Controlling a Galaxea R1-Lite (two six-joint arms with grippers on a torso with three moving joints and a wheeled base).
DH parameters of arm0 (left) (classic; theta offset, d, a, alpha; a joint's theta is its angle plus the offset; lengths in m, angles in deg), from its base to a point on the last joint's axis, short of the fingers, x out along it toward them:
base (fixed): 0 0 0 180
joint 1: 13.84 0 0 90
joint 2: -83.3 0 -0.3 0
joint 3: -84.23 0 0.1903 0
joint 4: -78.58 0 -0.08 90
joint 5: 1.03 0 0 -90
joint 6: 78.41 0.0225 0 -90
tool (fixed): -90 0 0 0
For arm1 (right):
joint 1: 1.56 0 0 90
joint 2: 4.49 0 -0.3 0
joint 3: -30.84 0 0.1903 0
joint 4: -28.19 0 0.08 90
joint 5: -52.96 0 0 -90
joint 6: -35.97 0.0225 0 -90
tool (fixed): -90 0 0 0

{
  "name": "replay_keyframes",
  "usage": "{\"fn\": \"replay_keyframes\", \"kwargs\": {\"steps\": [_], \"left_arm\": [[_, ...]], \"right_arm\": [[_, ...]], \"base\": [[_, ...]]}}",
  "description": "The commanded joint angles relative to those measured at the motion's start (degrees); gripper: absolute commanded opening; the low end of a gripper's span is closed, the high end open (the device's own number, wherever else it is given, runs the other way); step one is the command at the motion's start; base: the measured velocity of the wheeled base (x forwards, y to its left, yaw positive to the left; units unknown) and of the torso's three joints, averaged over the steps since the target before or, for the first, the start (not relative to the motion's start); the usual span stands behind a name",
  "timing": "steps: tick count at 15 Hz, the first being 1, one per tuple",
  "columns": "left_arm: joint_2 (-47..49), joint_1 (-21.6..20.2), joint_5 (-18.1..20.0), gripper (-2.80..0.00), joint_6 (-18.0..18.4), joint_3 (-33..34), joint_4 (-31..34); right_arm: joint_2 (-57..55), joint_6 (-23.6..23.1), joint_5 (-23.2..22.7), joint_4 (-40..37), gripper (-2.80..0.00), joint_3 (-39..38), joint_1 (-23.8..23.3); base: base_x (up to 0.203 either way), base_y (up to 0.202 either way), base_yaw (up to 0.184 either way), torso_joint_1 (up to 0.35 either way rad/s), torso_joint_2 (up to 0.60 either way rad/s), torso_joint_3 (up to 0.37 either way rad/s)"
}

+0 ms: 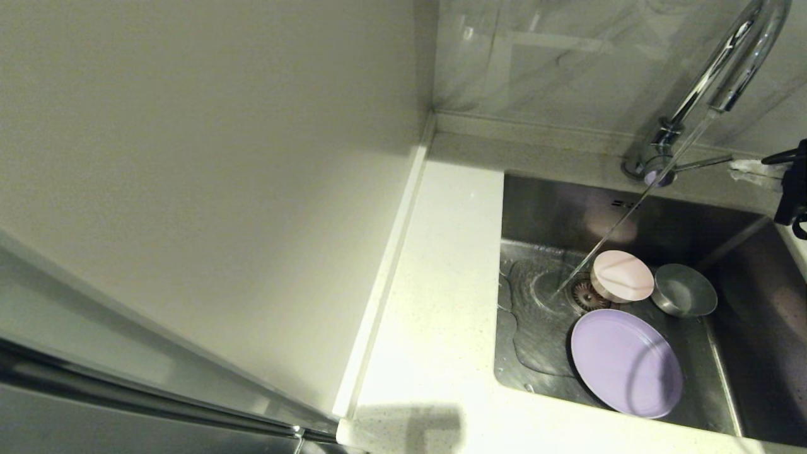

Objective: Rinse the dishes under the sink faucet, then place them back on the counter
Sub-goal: Turn off the faucet

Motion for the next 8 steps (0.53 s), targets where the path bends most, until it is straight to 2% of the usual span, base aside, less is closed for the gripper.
{"fn": "replay_keyframes", "kwargs": {"steps": [1, 8], "left_arm": [[0.0, 0.0, 0.0, -2.80, 0.0, 0.1, 0.0], [0.0, 0.0, 0.0, -2.80, 0.0, 0.2, 0.0]], "right_arm": [[-0.5, 0.4, -0.3, 0.3, -2.80, 0.6, 0.0], [-3.7, 0.5, -0.4, 0.5, -2.80, 5.2, 0.0]], "base": [[0.000, 0.000, 0.000, 0.000, 0.00, 0.000], [0.000, 0.000, 0.000, 0.000, 0.00, 0.000]]}}
